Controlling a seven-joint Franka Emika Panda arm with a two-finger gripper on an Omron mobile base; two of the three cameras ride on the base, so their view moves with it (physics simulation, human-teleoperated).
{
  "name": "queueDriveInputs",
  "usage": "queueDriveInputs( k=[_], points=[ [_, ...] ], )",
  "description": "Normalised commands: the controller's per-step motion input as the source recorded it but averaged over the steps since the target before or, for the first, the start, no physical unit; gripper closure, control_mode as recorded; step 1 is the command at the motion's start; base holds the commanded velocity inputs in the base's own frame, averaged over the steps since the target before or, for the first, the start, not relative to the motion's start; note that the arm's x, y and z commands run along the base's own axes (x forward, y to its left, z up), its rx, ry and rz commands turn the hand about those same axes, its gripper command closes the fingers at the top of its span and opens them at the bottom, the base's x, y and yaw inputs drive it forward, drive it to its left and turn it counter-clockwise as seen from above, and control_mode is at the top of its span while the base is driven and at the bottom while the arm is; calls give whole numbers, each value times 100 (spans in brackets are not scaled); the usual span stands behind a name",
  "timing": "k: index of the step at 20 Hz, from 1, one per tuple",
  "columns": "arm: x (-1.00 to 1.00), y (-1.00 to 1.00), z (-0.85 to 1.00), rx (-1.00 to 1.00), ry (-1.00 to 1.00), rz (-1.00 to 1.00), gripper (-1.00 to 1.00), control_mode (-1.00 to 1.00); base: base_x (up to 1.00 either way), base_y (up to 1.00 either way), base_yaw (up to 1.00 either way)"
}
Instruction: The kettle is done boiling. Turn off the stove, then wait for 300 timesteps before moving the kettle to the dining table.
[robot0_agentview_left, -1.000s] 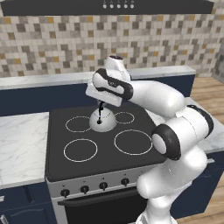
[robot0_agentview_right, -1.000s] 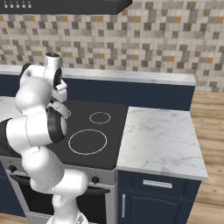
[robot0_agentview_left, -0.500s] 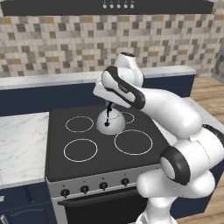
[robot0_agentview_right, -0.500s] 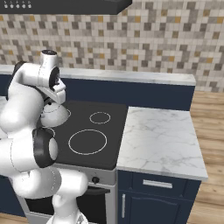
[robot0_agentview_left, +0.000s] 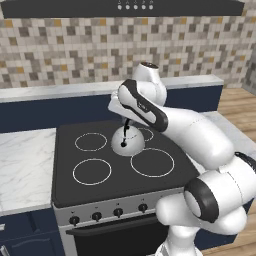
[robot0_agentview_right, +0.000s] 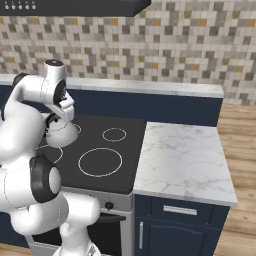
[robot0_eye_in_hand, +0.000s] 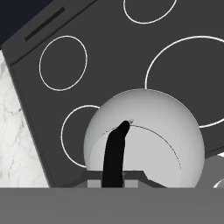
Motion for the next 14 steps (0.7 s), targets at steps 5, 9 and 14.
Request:
queueDriveInputs(
  k=[5, 9, 14],
  points=[
    [-7, 0, 0, 0, -3, -1, 100, 100, -35, -29, -5],
    [0, 0, 0, 0, 0, 0, 100, 100, -30, -57, -1],
    [0, 0, 0, 0, 0, 0, 100, 100, -14, -54, -1]
  ],
)
